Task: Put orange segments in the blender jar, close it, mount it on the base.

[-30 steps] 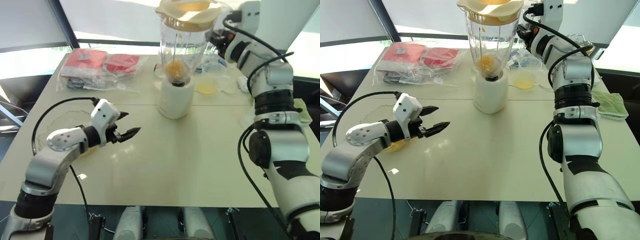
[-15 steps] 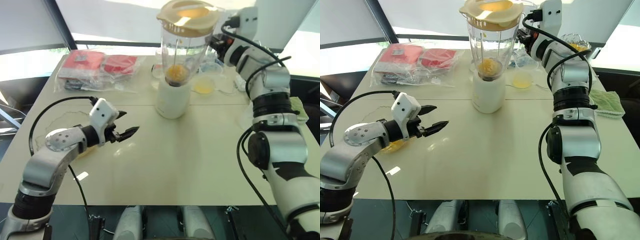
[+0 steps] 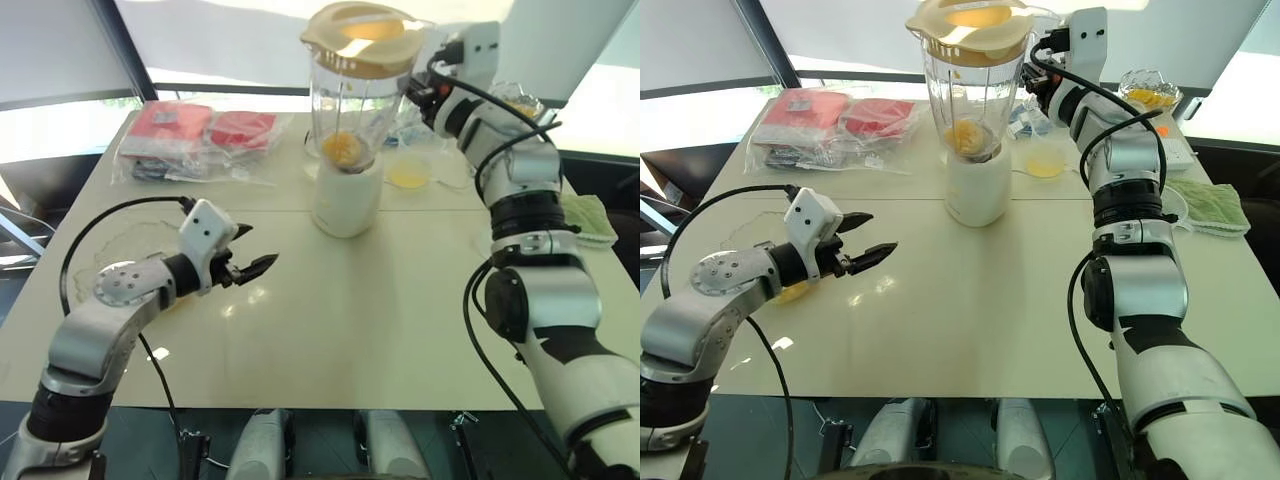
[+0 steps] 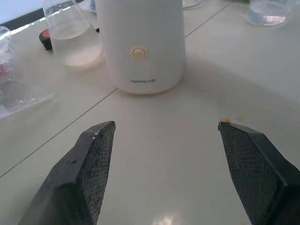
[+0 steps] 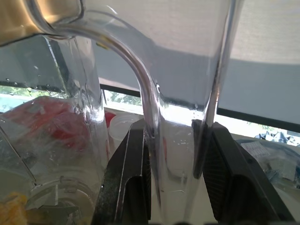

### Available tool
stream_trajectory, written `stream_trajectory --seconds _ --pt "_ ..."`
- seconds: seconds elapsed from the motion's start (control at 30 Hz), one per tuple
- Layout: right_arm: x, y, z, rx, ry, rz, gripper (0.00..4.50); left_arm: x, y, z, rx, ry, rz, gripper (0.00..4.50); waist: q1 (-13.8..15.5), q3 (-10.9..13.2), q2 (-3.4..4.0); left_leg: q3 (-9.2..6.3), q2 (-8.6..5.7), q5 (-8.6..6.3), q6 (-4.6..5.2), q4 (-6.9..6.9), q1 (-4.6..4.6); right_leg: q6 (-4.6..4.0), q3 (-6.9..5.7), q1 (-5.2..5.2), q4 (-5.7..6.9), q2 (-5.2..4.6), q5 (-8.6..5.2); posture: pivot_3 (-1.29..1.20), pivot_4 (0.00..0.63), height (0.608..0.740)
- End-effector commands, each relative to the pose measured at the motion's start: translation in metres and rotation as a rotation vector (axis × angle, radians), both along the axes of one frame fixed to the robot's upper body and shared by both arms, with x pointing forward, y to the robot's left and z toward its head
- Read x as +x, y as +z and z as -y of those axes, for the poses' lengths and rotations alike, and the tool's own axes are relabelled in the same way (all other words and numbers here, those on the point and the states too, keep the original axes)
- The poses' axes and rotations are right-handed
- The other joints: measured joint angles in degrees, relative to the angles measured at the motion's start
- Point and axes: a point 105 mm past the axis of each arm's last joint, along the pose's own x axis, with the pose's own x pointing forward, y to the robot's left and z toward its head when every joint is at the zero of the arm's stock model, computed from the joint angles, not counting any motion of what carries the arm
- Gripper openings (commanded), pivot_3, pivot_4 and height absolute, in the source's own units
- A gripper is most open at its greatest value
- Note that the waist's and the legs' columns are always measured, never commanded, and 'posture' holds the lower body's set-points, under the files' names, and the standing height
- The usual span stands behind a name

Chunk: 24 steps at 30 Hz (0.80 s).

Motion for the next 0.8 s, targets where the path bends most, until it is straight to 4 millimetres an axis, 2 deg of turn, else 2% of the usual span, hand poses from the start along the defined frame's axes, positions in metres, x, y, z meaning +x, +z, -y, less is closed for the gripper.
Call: stream_trajectory --seconds 0.03,0.33,0.6,0.8 --pt "0.001 0.013 0.006 -0.024 -0.023 0.038 1.04 -0.003 0.010 -0.001 -0.002 0.009 0.052 3.64 -0.02 0.00 0.00 0.00 0.00 0.01 -0.01 0.01 0.02 -0.01 0.00 0.01 0.03 0.01 0.00 0.00 0.150 0.740" --pt "0.007 0.015 0.020 0.005 -0.068 0.030 1.04 -0.004 0.008 0.001 -0.004 0.013 0.054 3.64 0.03 0.01 0.01 0.02 -0.01 0.03 -0.04 0.02 0.06 -0.07 0.00 0.03 0.05 0.04 0.04 0.00 0.150 0.740" --pt "0.008 0.003 0.010 -0.015 -0.010 -0.014 1.04 -0.002 0.007 0.002 0.002 0.009 0.055 3.64 0.03 0.00 0.00 0.01 -0.01 0.03 -0.04 0.01 0.02 -0.07 -0.01 0.03 0.01 0.01 0.04 0.00 0.150 0.740" --pt "0.008 -0.008 0.004 -0.074 -0.032 -0.047 1.04 -0.002 0.007 0.002 0.002 0.010 0.056 3.64 -0.04 0.00 0.00 -0.02 0.01 0.03 -0.04 0.00 0.05 -0.07 -0.02 0.03 0.06 0.06 0.04 0.00 0.150 0.740"
